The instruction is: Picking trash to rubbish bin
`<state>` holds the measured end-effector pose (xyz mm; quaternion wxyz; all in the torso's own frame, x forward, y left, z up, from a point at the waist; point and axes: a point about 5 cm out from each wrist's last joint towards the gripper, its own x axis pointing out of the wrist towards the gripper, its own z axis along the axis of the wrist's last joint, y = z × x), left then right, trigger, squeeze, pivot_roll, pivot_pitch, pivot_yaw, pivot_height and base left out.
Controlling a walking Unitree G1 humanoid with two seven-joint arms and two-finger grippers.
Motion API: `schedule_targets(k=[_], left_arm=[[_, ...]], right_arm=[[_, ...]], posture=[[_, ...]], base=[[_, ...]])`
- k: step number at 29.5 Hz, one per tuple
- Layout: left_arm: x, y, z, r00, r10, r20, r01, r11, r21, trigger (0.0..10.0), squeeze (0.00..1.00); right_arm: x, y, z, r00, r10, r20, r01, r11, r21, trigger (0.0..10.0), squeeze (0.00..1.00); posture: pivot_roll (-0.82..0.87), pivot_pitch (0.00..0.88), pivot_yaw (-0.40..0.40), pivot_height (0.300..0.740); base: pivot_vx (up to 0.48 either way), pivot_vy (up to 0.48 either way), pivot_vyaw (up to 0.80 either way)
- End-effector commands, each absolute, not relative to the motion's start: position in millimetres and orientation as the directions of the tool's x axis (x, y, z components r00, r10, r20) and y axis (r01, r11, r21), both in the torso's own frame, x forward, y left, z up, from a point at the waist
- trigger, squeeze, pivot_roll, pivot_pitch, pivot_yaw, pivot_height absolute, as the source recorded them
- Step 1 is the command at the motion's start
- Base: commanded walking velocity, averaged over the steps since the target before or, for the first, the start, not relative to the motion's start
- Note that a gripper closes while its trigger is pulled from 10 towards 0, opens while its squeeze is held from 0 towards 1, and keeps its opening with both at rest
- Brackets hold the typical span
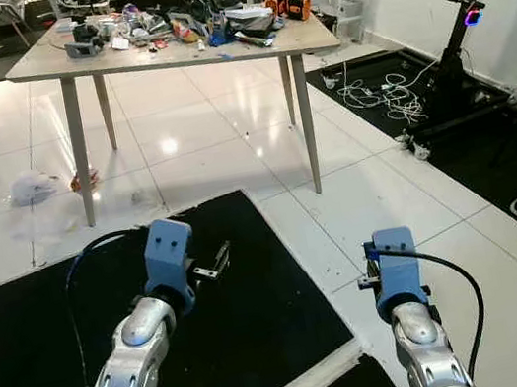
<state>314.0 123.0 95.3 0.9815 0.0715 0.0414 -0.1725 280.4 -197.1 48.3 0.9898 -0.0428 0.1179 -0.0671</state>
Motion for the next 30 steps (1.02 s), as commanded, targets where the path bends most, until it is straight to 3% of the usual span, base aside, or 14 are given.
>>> schedule_targets(k=[1, 30], left_arm=[[312.9, 120.5, 96.5, 0.932, -0.350, -0.096, 0.360, 0.925, 0.124, 10.0, 0.00], [313.4, 118.5, 97.0, 0.925, -0.367, -0.095, 0.377, 0.916, 0.140, 10.0, 0.00]], right_arm=[[280.4, -200.3, 47.6, 0.959, -0.151, -0.241, 0.127, 0.986, -0.111, 10.0, 0.00], [280.6, -202.7, 46.2, 0.954, -0.167, -0.249, 0.149, 0.985, -0.089, 10.0, 0.00]], posture=[[-0.09, 0.049, -0.060, 0.740], [-0.08, 0.038, -0.061, 0.740]], base=[[0.401, 0.000, 0.00], [0.398, 0.000, 0.00]])
